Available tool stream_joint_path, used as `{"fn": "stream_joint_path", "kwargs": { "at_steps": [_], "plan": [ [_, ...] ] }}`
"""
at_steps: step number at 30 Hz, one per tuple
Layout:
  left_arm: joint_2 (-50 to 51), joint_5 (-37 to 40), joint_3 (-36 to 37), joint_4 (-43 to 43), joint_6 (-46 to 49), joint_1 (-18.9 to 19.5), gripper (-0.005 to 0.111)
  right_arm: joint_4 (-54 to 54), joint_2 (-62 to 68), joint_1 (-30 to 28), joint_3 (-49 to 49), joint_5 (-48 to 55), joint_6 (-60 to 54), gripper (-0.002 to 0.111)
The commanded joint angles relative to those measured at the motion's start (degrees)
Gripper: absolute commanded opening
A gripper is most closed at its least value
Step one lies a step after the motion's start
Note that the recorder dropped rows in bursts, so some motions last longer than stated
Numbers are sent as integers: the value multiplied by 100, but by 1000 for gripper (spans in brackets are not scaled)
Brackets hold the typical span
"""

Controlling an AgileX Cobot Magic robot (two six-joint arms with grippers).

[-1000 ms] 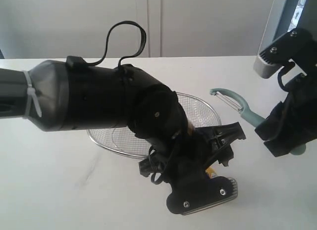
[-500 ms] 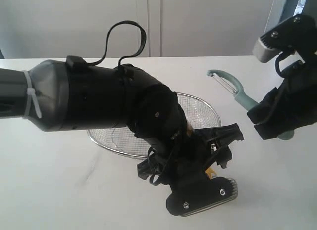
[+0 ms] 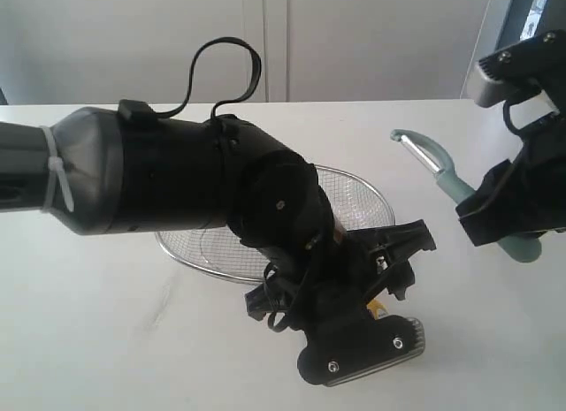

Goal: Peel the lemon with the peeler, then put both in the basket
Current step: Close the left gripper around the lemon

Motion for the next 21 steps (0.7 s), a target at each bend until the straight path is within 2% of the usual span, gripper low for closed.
{"fn": "stream_joint_path", "kwargs": {
  "at_steps": [1,9,21],
  "plan": [
    [119,-158,-31,-65,36,-25,74,-217,-443,-23,-49,41,124,0],
    [547,-493,-31,-65,36,-25,74,-565,-1081,-23,-49,41,416,0],
    [907,-861,-31,-65,36,-25,74,-703,-1121,-23,-49,56,571,0]
  ]
}}
